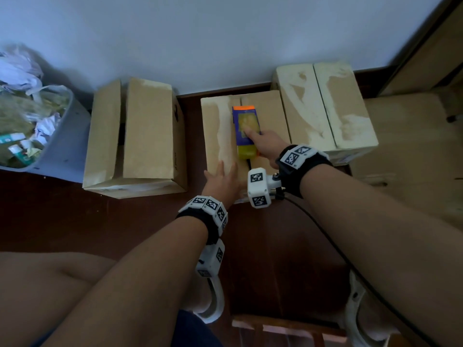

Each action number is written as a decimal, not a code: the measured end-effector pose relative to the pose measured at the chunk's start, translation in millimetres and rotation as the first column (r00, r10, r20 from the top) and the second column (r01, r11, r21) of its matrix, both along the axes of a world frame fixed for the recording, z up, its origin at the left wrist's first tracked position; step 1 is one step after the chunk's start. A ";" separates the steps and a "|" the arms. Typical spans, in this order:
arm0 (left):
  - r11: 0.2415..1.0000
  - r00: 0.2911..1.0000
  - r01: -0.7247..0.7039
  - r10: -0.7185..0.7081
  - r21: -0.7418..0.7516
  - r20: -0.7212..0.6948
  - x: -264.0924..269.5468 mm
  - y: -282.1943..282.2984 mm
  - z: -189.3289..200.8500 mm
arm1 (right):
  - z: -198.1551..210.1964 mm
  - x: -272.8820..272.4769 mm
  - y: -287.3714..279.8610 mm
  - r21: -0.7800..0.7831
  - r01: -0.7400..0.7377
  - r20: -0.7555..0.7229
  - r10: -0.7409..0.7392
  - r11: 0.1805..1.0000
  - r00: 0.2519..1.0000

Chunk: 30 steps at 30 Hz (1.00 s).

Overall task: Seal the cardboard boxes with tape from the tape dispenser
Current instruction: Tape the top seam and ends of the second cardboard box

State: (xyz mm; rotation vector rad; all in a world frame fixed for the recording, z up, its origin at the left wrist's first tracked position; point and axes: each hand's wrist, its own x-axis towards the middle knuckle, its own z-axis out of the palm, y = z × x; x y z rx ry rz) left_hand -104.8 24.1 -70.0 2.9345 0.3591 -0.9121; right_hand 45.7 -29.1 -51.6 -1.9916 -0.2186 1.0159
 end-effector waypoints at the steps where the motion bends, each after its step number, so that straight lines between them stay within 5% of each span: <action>1: 1.000 1.000 0.004 -0.004 0.005 0.002 -0.3 -0.6 -0.6 | -0.3 -3.5 -4.4 0.001 -0.007 -0.014 0.007 1.000 1.000; 8: 0.996 0.998 0.058 -0.058 0.061 -0.001 -1.2 -1.5 -4.3 | 3.5 -22.8 -27.9 0.050 0.063 -0.089 -0.059 0.997 0.994; 30: 0.992 0.998 0.064 -0.065 0.108 0.010 -1.2 0.8 -5.2 | 20.0 -97.9 -110.4 -0.048 -0.092 -0.095 0.087 0.995 0.992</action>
